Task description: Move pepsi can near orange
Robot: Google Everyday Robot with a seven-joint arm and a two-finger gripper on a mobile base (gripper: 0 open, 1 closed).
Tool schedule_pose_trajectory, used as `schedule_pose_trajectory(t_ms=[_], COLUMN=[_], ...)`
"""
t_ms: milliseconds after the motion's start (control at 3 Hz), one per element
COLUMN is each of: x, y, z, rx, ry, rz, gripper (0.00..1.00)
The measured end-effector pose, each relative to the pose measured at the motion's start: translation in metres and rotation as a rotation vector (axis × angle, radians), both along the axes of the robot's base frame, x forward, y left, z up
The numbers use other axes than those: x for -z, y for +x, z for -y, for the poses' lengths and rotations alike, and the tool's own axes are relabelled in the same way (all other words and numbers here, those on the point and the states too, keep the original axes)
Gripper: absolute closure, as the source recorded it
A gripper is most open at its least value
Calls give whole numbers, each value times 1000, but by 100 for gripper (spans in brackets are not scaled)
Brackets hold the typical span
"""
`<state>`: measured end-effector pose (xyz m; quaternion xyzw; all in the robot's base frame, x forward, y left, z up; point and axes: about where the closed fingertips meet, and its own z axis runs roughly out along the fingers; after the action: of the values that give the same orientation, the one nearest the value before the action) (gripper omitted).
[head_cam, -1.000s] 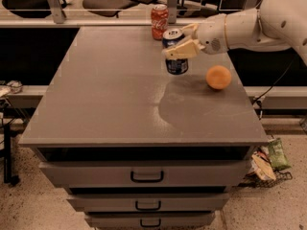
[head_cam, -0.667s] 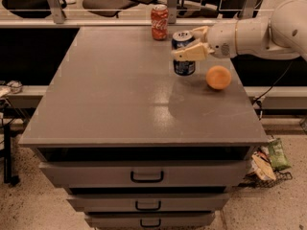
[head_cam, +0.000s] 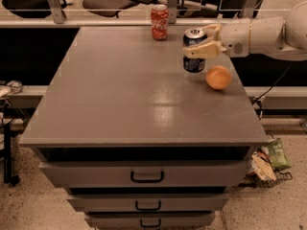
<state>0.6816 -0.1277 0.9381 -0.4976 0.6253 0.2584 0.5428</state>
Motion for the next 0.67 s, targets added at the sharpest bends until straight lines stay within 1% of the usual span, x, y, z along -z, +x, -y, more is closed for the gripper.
schedule_pose_trajectory(t_ms=[333,667], x=[2,11], y=[-2,-3], z=[10,13], rx=[14,24], ry=[46,88], rz=[18,19], gripper=[38,14])
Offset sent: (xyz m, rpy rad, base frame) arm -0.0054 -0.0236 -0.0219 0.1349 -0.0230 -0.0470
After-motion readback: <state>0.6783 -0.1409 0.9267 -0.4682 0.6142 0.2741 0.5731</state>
